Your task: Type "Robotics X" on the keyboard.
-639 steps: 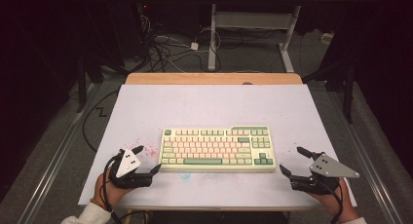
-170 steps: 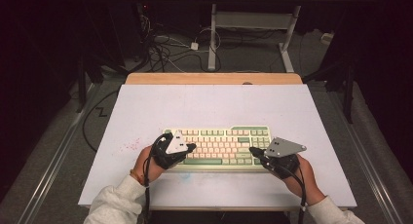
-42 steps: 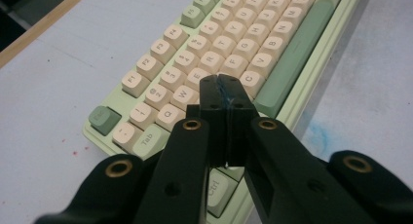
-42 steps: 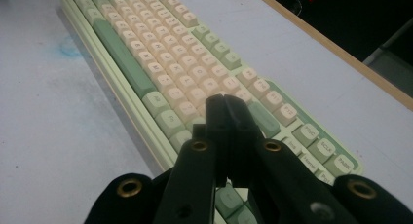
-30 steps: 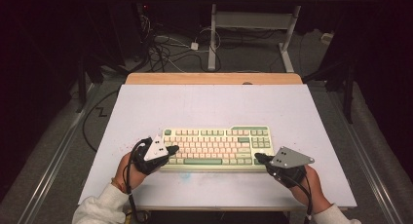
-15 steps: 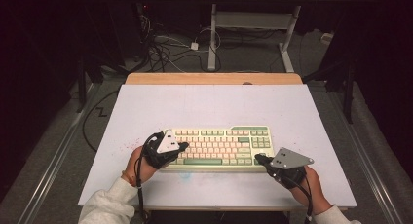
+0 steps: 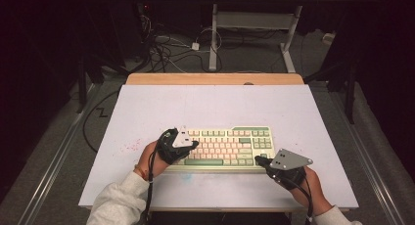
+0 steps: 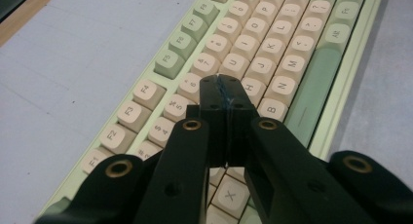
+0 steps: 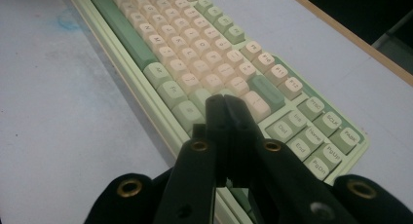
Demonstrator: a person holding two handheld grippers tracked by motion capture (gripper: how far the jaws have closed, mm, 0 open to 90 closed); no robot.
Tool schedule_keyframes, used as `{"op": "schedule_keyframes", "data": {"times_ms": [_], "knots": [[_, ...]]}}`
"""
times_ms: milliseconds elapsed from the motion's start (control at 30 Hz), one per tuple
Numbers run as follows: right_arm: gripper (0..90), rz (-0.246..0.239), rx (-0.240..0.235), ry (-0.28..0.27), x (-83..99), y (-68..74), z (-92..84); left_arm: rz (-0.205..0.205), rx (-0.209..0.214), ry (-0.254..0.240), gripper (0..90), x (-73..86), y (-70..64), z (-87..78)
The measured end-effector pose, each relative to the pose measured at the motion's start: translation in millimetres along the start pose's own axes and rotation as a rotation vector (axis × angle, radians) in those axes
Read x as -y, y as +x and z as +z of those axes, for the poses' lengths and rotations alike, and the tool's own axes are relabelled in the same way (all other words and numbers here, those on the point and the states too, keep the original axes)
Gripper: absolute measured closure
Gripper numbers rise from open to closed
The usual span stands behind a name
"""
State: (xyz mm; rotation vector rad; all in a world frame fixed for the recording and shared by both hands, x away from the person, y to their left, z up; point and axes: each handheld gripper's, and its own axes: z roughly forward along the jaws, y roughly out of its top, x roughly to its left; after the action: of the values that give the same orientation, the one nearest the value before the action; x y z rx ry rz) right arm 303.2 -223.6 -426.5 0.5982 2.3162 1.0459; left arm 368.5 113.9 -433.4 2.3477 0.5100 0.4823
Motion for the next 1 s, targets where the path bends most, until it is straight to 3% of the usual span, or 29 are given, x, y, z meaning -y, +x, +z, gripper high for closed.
{"op": "schedule_keyframes", "data": {"times_ms": [233, 1000], "knots": [[90.0, -0.004, -0.009, 0.01, 1.1, 1.2, 2.6, 0.009, 0.004, 0.038, 87.6, -5.1, 1.9, 11.4], [90.0, -0.008, -0.014, 0.017, 2.1, 1.9, 4.6, 0.006, -0.002, 0.077, 87.6, -8.3, 5.4, 29.4]]}}
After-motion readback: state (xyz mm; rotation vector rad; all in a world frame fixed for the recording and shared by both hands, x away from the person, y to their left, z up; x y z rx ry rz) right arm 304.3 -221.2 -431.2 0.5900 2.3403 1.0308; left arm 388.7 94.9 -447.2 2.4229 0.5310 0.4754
